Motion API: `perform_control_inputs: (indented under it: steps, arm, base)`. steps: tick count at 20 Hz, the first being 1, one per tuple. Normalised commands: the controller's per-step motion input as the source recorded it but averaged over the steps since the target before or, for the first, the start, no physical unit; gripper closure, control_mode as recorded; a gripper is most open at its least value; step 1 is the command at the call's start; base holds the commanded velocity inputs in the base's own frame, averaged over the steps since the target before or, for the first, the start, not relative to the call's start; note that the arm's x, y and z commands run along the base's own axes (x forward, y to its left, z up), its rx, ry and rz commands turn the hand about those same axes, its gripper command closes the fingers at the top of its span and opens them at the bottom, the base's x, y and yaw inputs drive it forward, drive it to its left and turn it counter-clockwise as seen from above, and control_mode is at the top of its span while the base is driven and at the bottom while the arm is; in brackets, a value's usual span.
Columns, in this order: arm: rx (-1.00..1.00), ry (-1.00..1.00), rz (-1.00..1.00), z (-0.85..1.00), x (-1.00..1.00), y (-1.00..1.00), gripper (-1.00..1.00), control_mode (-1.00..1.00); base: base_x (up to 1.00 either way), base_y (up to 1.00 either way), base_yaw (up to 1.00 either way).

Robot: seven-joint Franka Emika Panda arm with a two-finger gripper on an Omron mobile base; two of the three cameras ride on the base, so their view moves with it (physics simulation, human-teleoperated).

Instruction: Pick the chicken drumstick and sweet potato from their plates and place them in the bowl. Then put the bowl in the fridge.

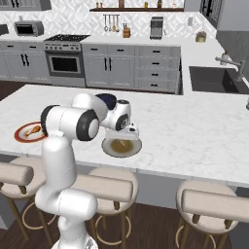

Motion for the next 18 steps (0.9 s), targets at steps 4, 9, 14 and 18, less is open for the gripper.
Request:
perform_control_inputs:
  steps: [4, 9, 14, 18]
  arm:
    - [-0.01, -0.12, 0.03, 1.00, -0.45, 0.43, 1.00, -1.00]
    - [-0.01, -0.03, 0.06, 1.00, -0.28, 0.79, 1.00, -1.00]
    - [0.00, 0.00, 0.03, 1.00, 0.00, 1.00, 1.00, -1.00]
    - [0.00, 0.02, 0.00, 0.56, 0.00, 1.00, 1.00, -1.00]
  base:
    - [0.00, 0.00, 0.00]
    - [0.00, 0.00, 0.00]
    - [0.00, 0.00, 0.00]
    - [0.00, 0.00, 0.00]
